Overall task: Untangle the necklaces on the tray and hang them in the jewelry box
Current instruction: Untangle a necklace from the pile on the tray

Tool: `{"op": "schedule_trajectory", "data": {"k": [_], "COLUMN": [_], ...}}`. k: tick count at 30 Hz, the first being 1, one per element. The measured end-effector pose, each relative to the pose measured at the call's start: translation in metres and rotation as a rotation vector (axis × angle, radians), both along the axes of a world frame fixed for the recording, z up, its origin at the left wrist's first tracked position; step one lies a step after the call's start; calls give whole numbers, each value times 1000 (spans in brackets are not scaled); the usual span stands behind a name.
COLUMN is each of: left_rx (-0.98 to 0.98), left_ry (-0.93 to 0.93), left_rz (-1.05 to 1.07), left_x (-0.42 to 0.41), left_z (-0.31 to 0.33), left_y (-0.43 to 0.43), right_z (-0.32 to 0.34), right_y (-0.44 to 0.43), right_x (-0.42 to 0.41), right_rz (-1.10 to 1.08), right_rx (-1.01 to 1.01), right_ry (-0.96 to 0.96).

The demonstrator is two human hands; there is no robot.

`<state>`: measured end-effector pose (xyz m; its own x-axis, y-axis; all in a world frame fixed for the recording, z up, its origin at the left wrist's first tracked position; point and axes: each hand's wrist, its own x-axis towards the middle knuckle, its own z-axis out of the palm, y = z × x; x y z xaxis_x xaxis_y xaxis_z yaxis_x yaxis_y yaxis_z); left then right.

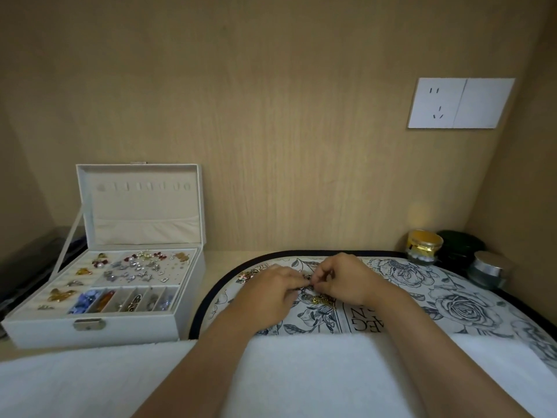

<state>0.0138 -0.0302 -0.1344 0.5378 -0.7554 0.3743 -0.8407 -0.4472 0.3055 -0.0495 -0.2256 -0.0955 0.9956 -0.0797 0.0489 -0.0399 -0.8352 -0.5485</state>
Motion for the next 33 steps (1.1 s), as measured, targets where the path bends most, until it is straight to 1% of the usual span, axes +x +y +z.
{"op": "schedule_trajectory", "data": {"k": [3, 5, 7, 8, 10, 11, 13, 15, 17, 20, 23, 26, 30, 33], "left_rx": [4, -18, -58, -96, -172, -174, -83, 33, 70, 19, -91, -74, -71, -119], "left_ry": [-25, -89, -155, -154, -95, -57, -14, -27, -46, -94, -70, -26, -9, 16], "left_rz": [120, 203, 261, 251, 143, 75, -22, 16, 129, 184, 69, -19, 44, 105], "left_x": [1, 1, 1, 1, 2, 0, -3, -3, 0, 4, -2, -9, -7, -9], "left_z": [2, 5, 6, 6, 6, 6, 5, 1, -2, -1, 3, 4, 6, 7], "left_y": [9, 12, 11, 9, 5, 3, -2, -3, 0, 6, 3, -2, 0, 3], "right_z": [1, 2, 1, 2, 4, 5, 5, 2, -1, -1, -3, -5, -7, -8], "right_y": [-5, -10, -12, -12, -12, -11, -8, -2, 0, -1, -3, -3, -5, -3], "right_x": [-2, -5, -8, -9, -13, -15, -18, -19, -18, -18, -18, -17, -17, -16], "right_rz": [-36, -67, -78, -82, -81, -70, -28, 15, 11, 11, 17, 30, 6, 3], "right_rx": [-86, -141, -142, -128, -68, -49, -29, 1, 14, 21, 53, 49, 32, -82], "right_ry": [1, -15, -36, -54, -90, -96, -50, 23, 45, 29, -8, -19, -39, -31]}}
